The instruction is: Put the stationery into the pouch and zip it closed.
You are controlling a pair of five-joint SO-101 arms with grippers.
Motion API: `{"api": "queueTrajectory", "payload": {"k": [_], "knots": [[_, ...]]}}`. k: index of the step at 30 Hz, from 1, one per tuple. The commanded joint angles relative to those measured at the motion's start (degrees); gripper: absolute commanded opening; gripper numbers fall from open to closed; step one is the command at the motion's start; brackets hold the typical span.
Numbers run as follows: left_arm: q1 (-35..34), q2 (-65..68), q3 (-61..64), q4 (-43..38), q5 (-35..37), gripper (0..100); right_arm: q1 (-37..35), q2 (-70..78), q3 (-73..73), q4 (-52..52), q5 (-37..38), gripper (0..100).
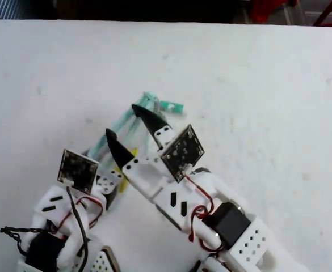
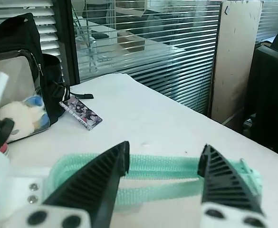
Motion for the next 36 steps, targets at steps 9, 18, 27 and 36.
{"api": "queueTrajectory", "payload": {"k": [9, 18, 27, 36], "knots": [[0.13, -0.04, -0.88, -0.97, -0.18, 20, 0.13, 0.4, -2.29, 0.66, -0.09, 23.3], [0.13, -0.04, -1.05, -1.85, -0.79, 1, 13.67, 2.95, -19.34, 12.88, 0.09, 13.3], [-7.25, -0.04, -2.9, -3.52, -0.44, 2, 27.91, 29.23, -33.23, 20.18, 1.76, 13.1], [-17.54, -0.04, -4.66, -5.89, -0.18, 2, 28.26, 56.31, -50.46, 29.41, 17.49, 13.4]]}}
